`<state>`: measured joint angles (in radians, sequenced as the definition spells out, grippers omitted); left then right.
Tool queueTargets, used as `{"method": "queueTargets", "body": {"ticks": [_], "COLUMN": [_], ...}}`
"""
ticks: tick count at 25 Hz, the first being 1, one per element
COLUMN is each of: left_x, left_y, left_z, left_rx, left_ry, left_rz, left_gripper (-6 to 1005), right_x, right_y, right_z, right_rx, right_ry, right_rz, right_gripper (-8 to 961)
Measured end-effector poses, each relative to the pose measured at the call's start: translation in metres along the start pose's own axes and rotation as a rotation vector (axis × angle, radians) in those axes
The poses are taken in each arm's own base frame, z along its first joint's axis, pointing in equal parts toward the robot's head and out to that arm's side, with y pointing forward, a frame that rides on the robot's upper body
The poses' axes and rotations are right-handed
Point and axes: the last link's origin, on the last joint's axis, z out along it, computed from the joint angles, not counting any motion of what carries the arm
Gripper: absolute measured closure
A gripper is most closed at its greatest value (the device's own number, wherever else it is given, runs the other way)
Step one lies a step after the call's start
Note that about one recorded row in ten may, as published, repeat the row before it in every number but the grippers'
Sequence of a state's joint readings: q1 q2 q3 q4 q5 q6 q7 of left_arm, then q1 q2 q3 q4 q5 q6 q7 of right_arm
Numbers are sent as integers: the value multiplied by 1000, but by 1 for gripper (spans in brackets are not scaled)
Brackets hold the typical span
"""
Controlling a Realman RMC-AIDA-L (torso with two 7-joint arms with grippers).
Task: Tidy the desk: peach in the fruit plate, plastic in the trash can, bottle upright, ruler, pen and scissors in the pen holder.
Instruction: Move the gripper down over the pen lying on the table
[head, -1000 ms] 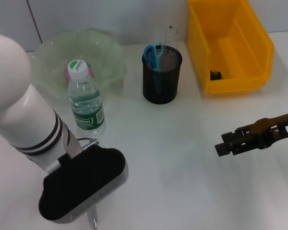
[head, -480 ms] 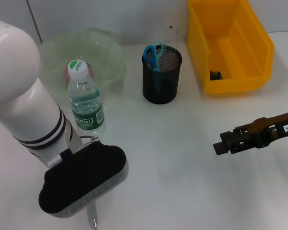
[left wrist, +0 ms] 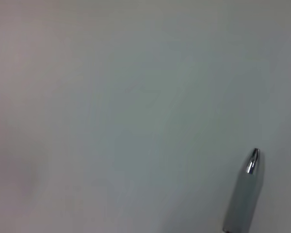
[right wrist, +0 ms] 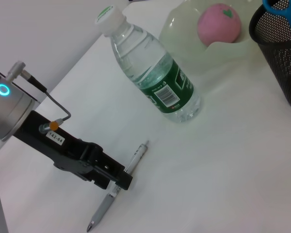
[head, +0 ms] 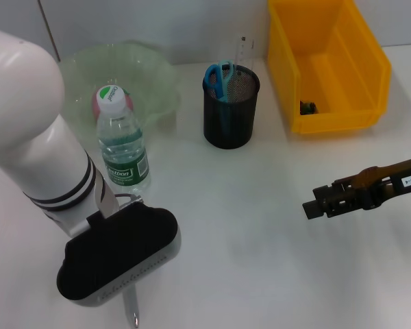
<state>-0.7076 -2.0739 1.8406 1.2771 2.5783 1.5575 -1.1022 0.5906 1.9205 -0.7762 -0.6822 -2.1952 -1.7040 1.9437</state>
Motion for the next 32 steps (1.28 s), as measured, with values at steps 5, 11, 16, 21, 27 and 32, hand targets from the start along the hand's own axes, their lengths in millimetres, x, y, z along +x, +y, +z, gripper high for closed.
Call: {"method": "queueTargets", "body": {"ticks": [5,11,16,21,27,32], "left_x": [-1,-1,0,0,1,1], "left_y": [1,1,2,3,4,4], "left_z": [3,5,5,6,8,8], "left_rx": [-4,0,-2,-3,-5,-6], "left_ry": [5,7,8,10,9,10], "left_rz": [0,4,3,2,7,7], "left_gripper": [362,383,401,429,513,570], "right_x": [0,0,2,4,4,5], "right_y": [0,0,1,1,2,2], "right_z": [1,1,2,3,4,5], "right_rx": [0,0,-3,-6,-11,-12], "right_ry": [5,5,5,4,5,5], "right_rz": [-2,3,10,14,15,17], "right_gripper": [200,200,200,200,200,200]}}
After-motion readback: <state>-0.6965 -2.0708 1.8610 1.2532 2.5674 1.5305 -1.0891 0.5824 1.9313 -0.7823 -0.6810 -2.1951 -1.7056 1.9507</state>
